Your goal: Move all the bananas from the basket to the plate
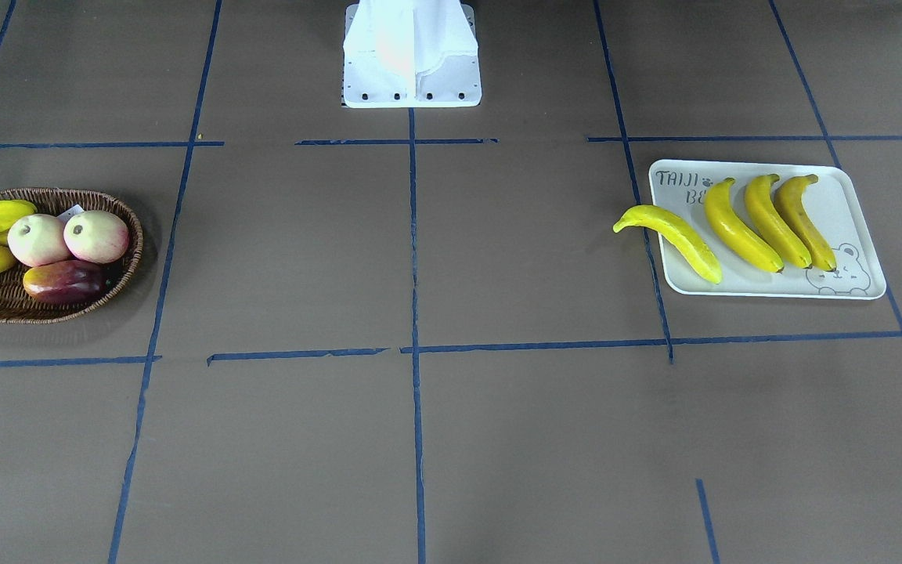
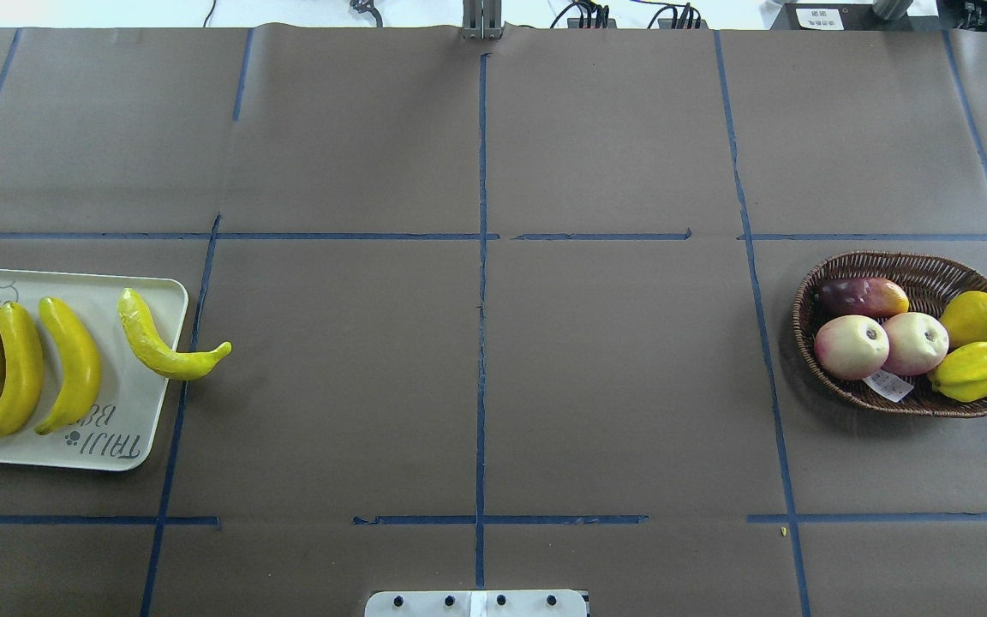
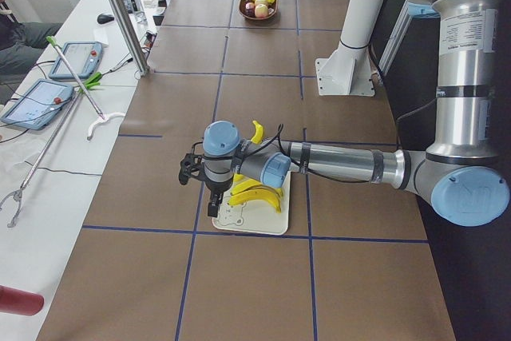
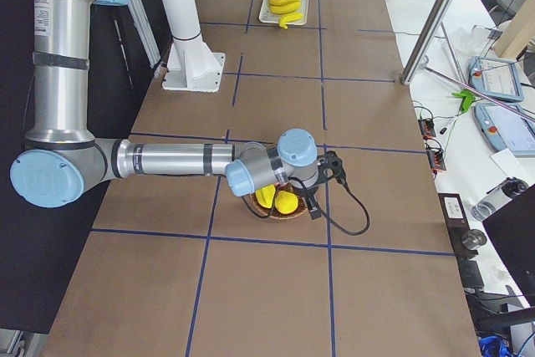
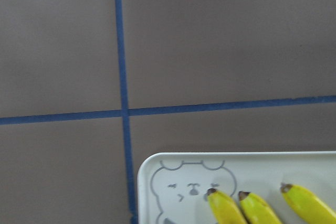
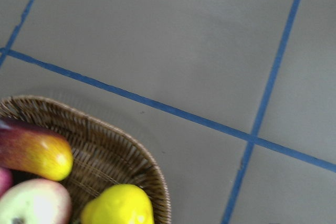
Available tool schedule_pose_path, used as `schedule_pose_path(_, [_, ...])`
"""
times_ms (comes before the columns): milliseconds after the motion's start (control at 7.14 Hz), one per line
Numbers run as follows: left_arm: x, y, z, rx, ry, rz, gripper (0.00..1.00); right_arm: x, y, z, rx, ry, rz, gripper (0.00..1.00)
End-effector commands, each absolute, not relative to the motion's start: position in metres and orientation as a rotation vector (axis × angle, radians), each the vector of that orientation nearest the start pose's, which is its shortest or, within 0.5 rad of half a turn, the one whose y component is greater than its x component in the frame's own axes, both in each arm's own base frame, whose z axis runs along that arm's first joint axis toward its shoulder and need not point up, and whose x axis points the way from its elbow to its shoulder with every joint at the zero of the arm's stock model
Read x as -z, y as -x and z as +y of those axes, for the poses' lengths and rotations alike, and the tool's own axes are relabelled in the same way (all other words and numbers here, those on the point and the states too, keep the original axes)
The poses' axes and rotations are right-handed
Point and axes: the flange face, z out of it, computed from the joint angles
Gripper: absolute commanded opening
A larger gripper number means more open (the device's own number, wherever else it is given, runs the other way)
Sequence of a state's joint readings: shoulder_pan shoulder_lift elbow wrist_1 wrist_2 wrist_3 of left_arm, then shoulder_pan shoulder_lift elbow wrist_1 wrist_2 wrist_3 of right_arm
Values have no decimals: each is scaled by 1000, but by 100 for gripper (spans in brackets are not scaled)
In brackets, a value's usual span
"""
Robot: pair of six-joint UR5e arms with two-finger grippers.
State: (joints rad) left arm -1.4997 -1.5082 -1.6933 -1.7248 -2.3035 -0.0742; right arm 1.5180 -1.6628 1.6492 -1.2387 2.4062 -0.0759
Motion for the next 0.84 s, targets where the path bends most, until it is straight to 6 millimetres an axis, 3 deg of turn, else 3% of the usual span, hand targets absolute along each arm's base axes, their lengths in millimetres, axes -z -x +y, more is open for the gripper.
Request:
schedule_pose_path(0, [-631, 82, -469, -76, -42, 755, 100, -669, -90, -450, 197, -186, -864, 100])
schedule_pose_path(280, [-668, 75, -454, -28, 28, 893, 100, -677, -104, -439, 140, -167, -875, 100])
schedule_pose_path(700, [-667, 75, -457, -23, 24, 893, 100, -681, -106, -434, 23, -107, -852, 100])
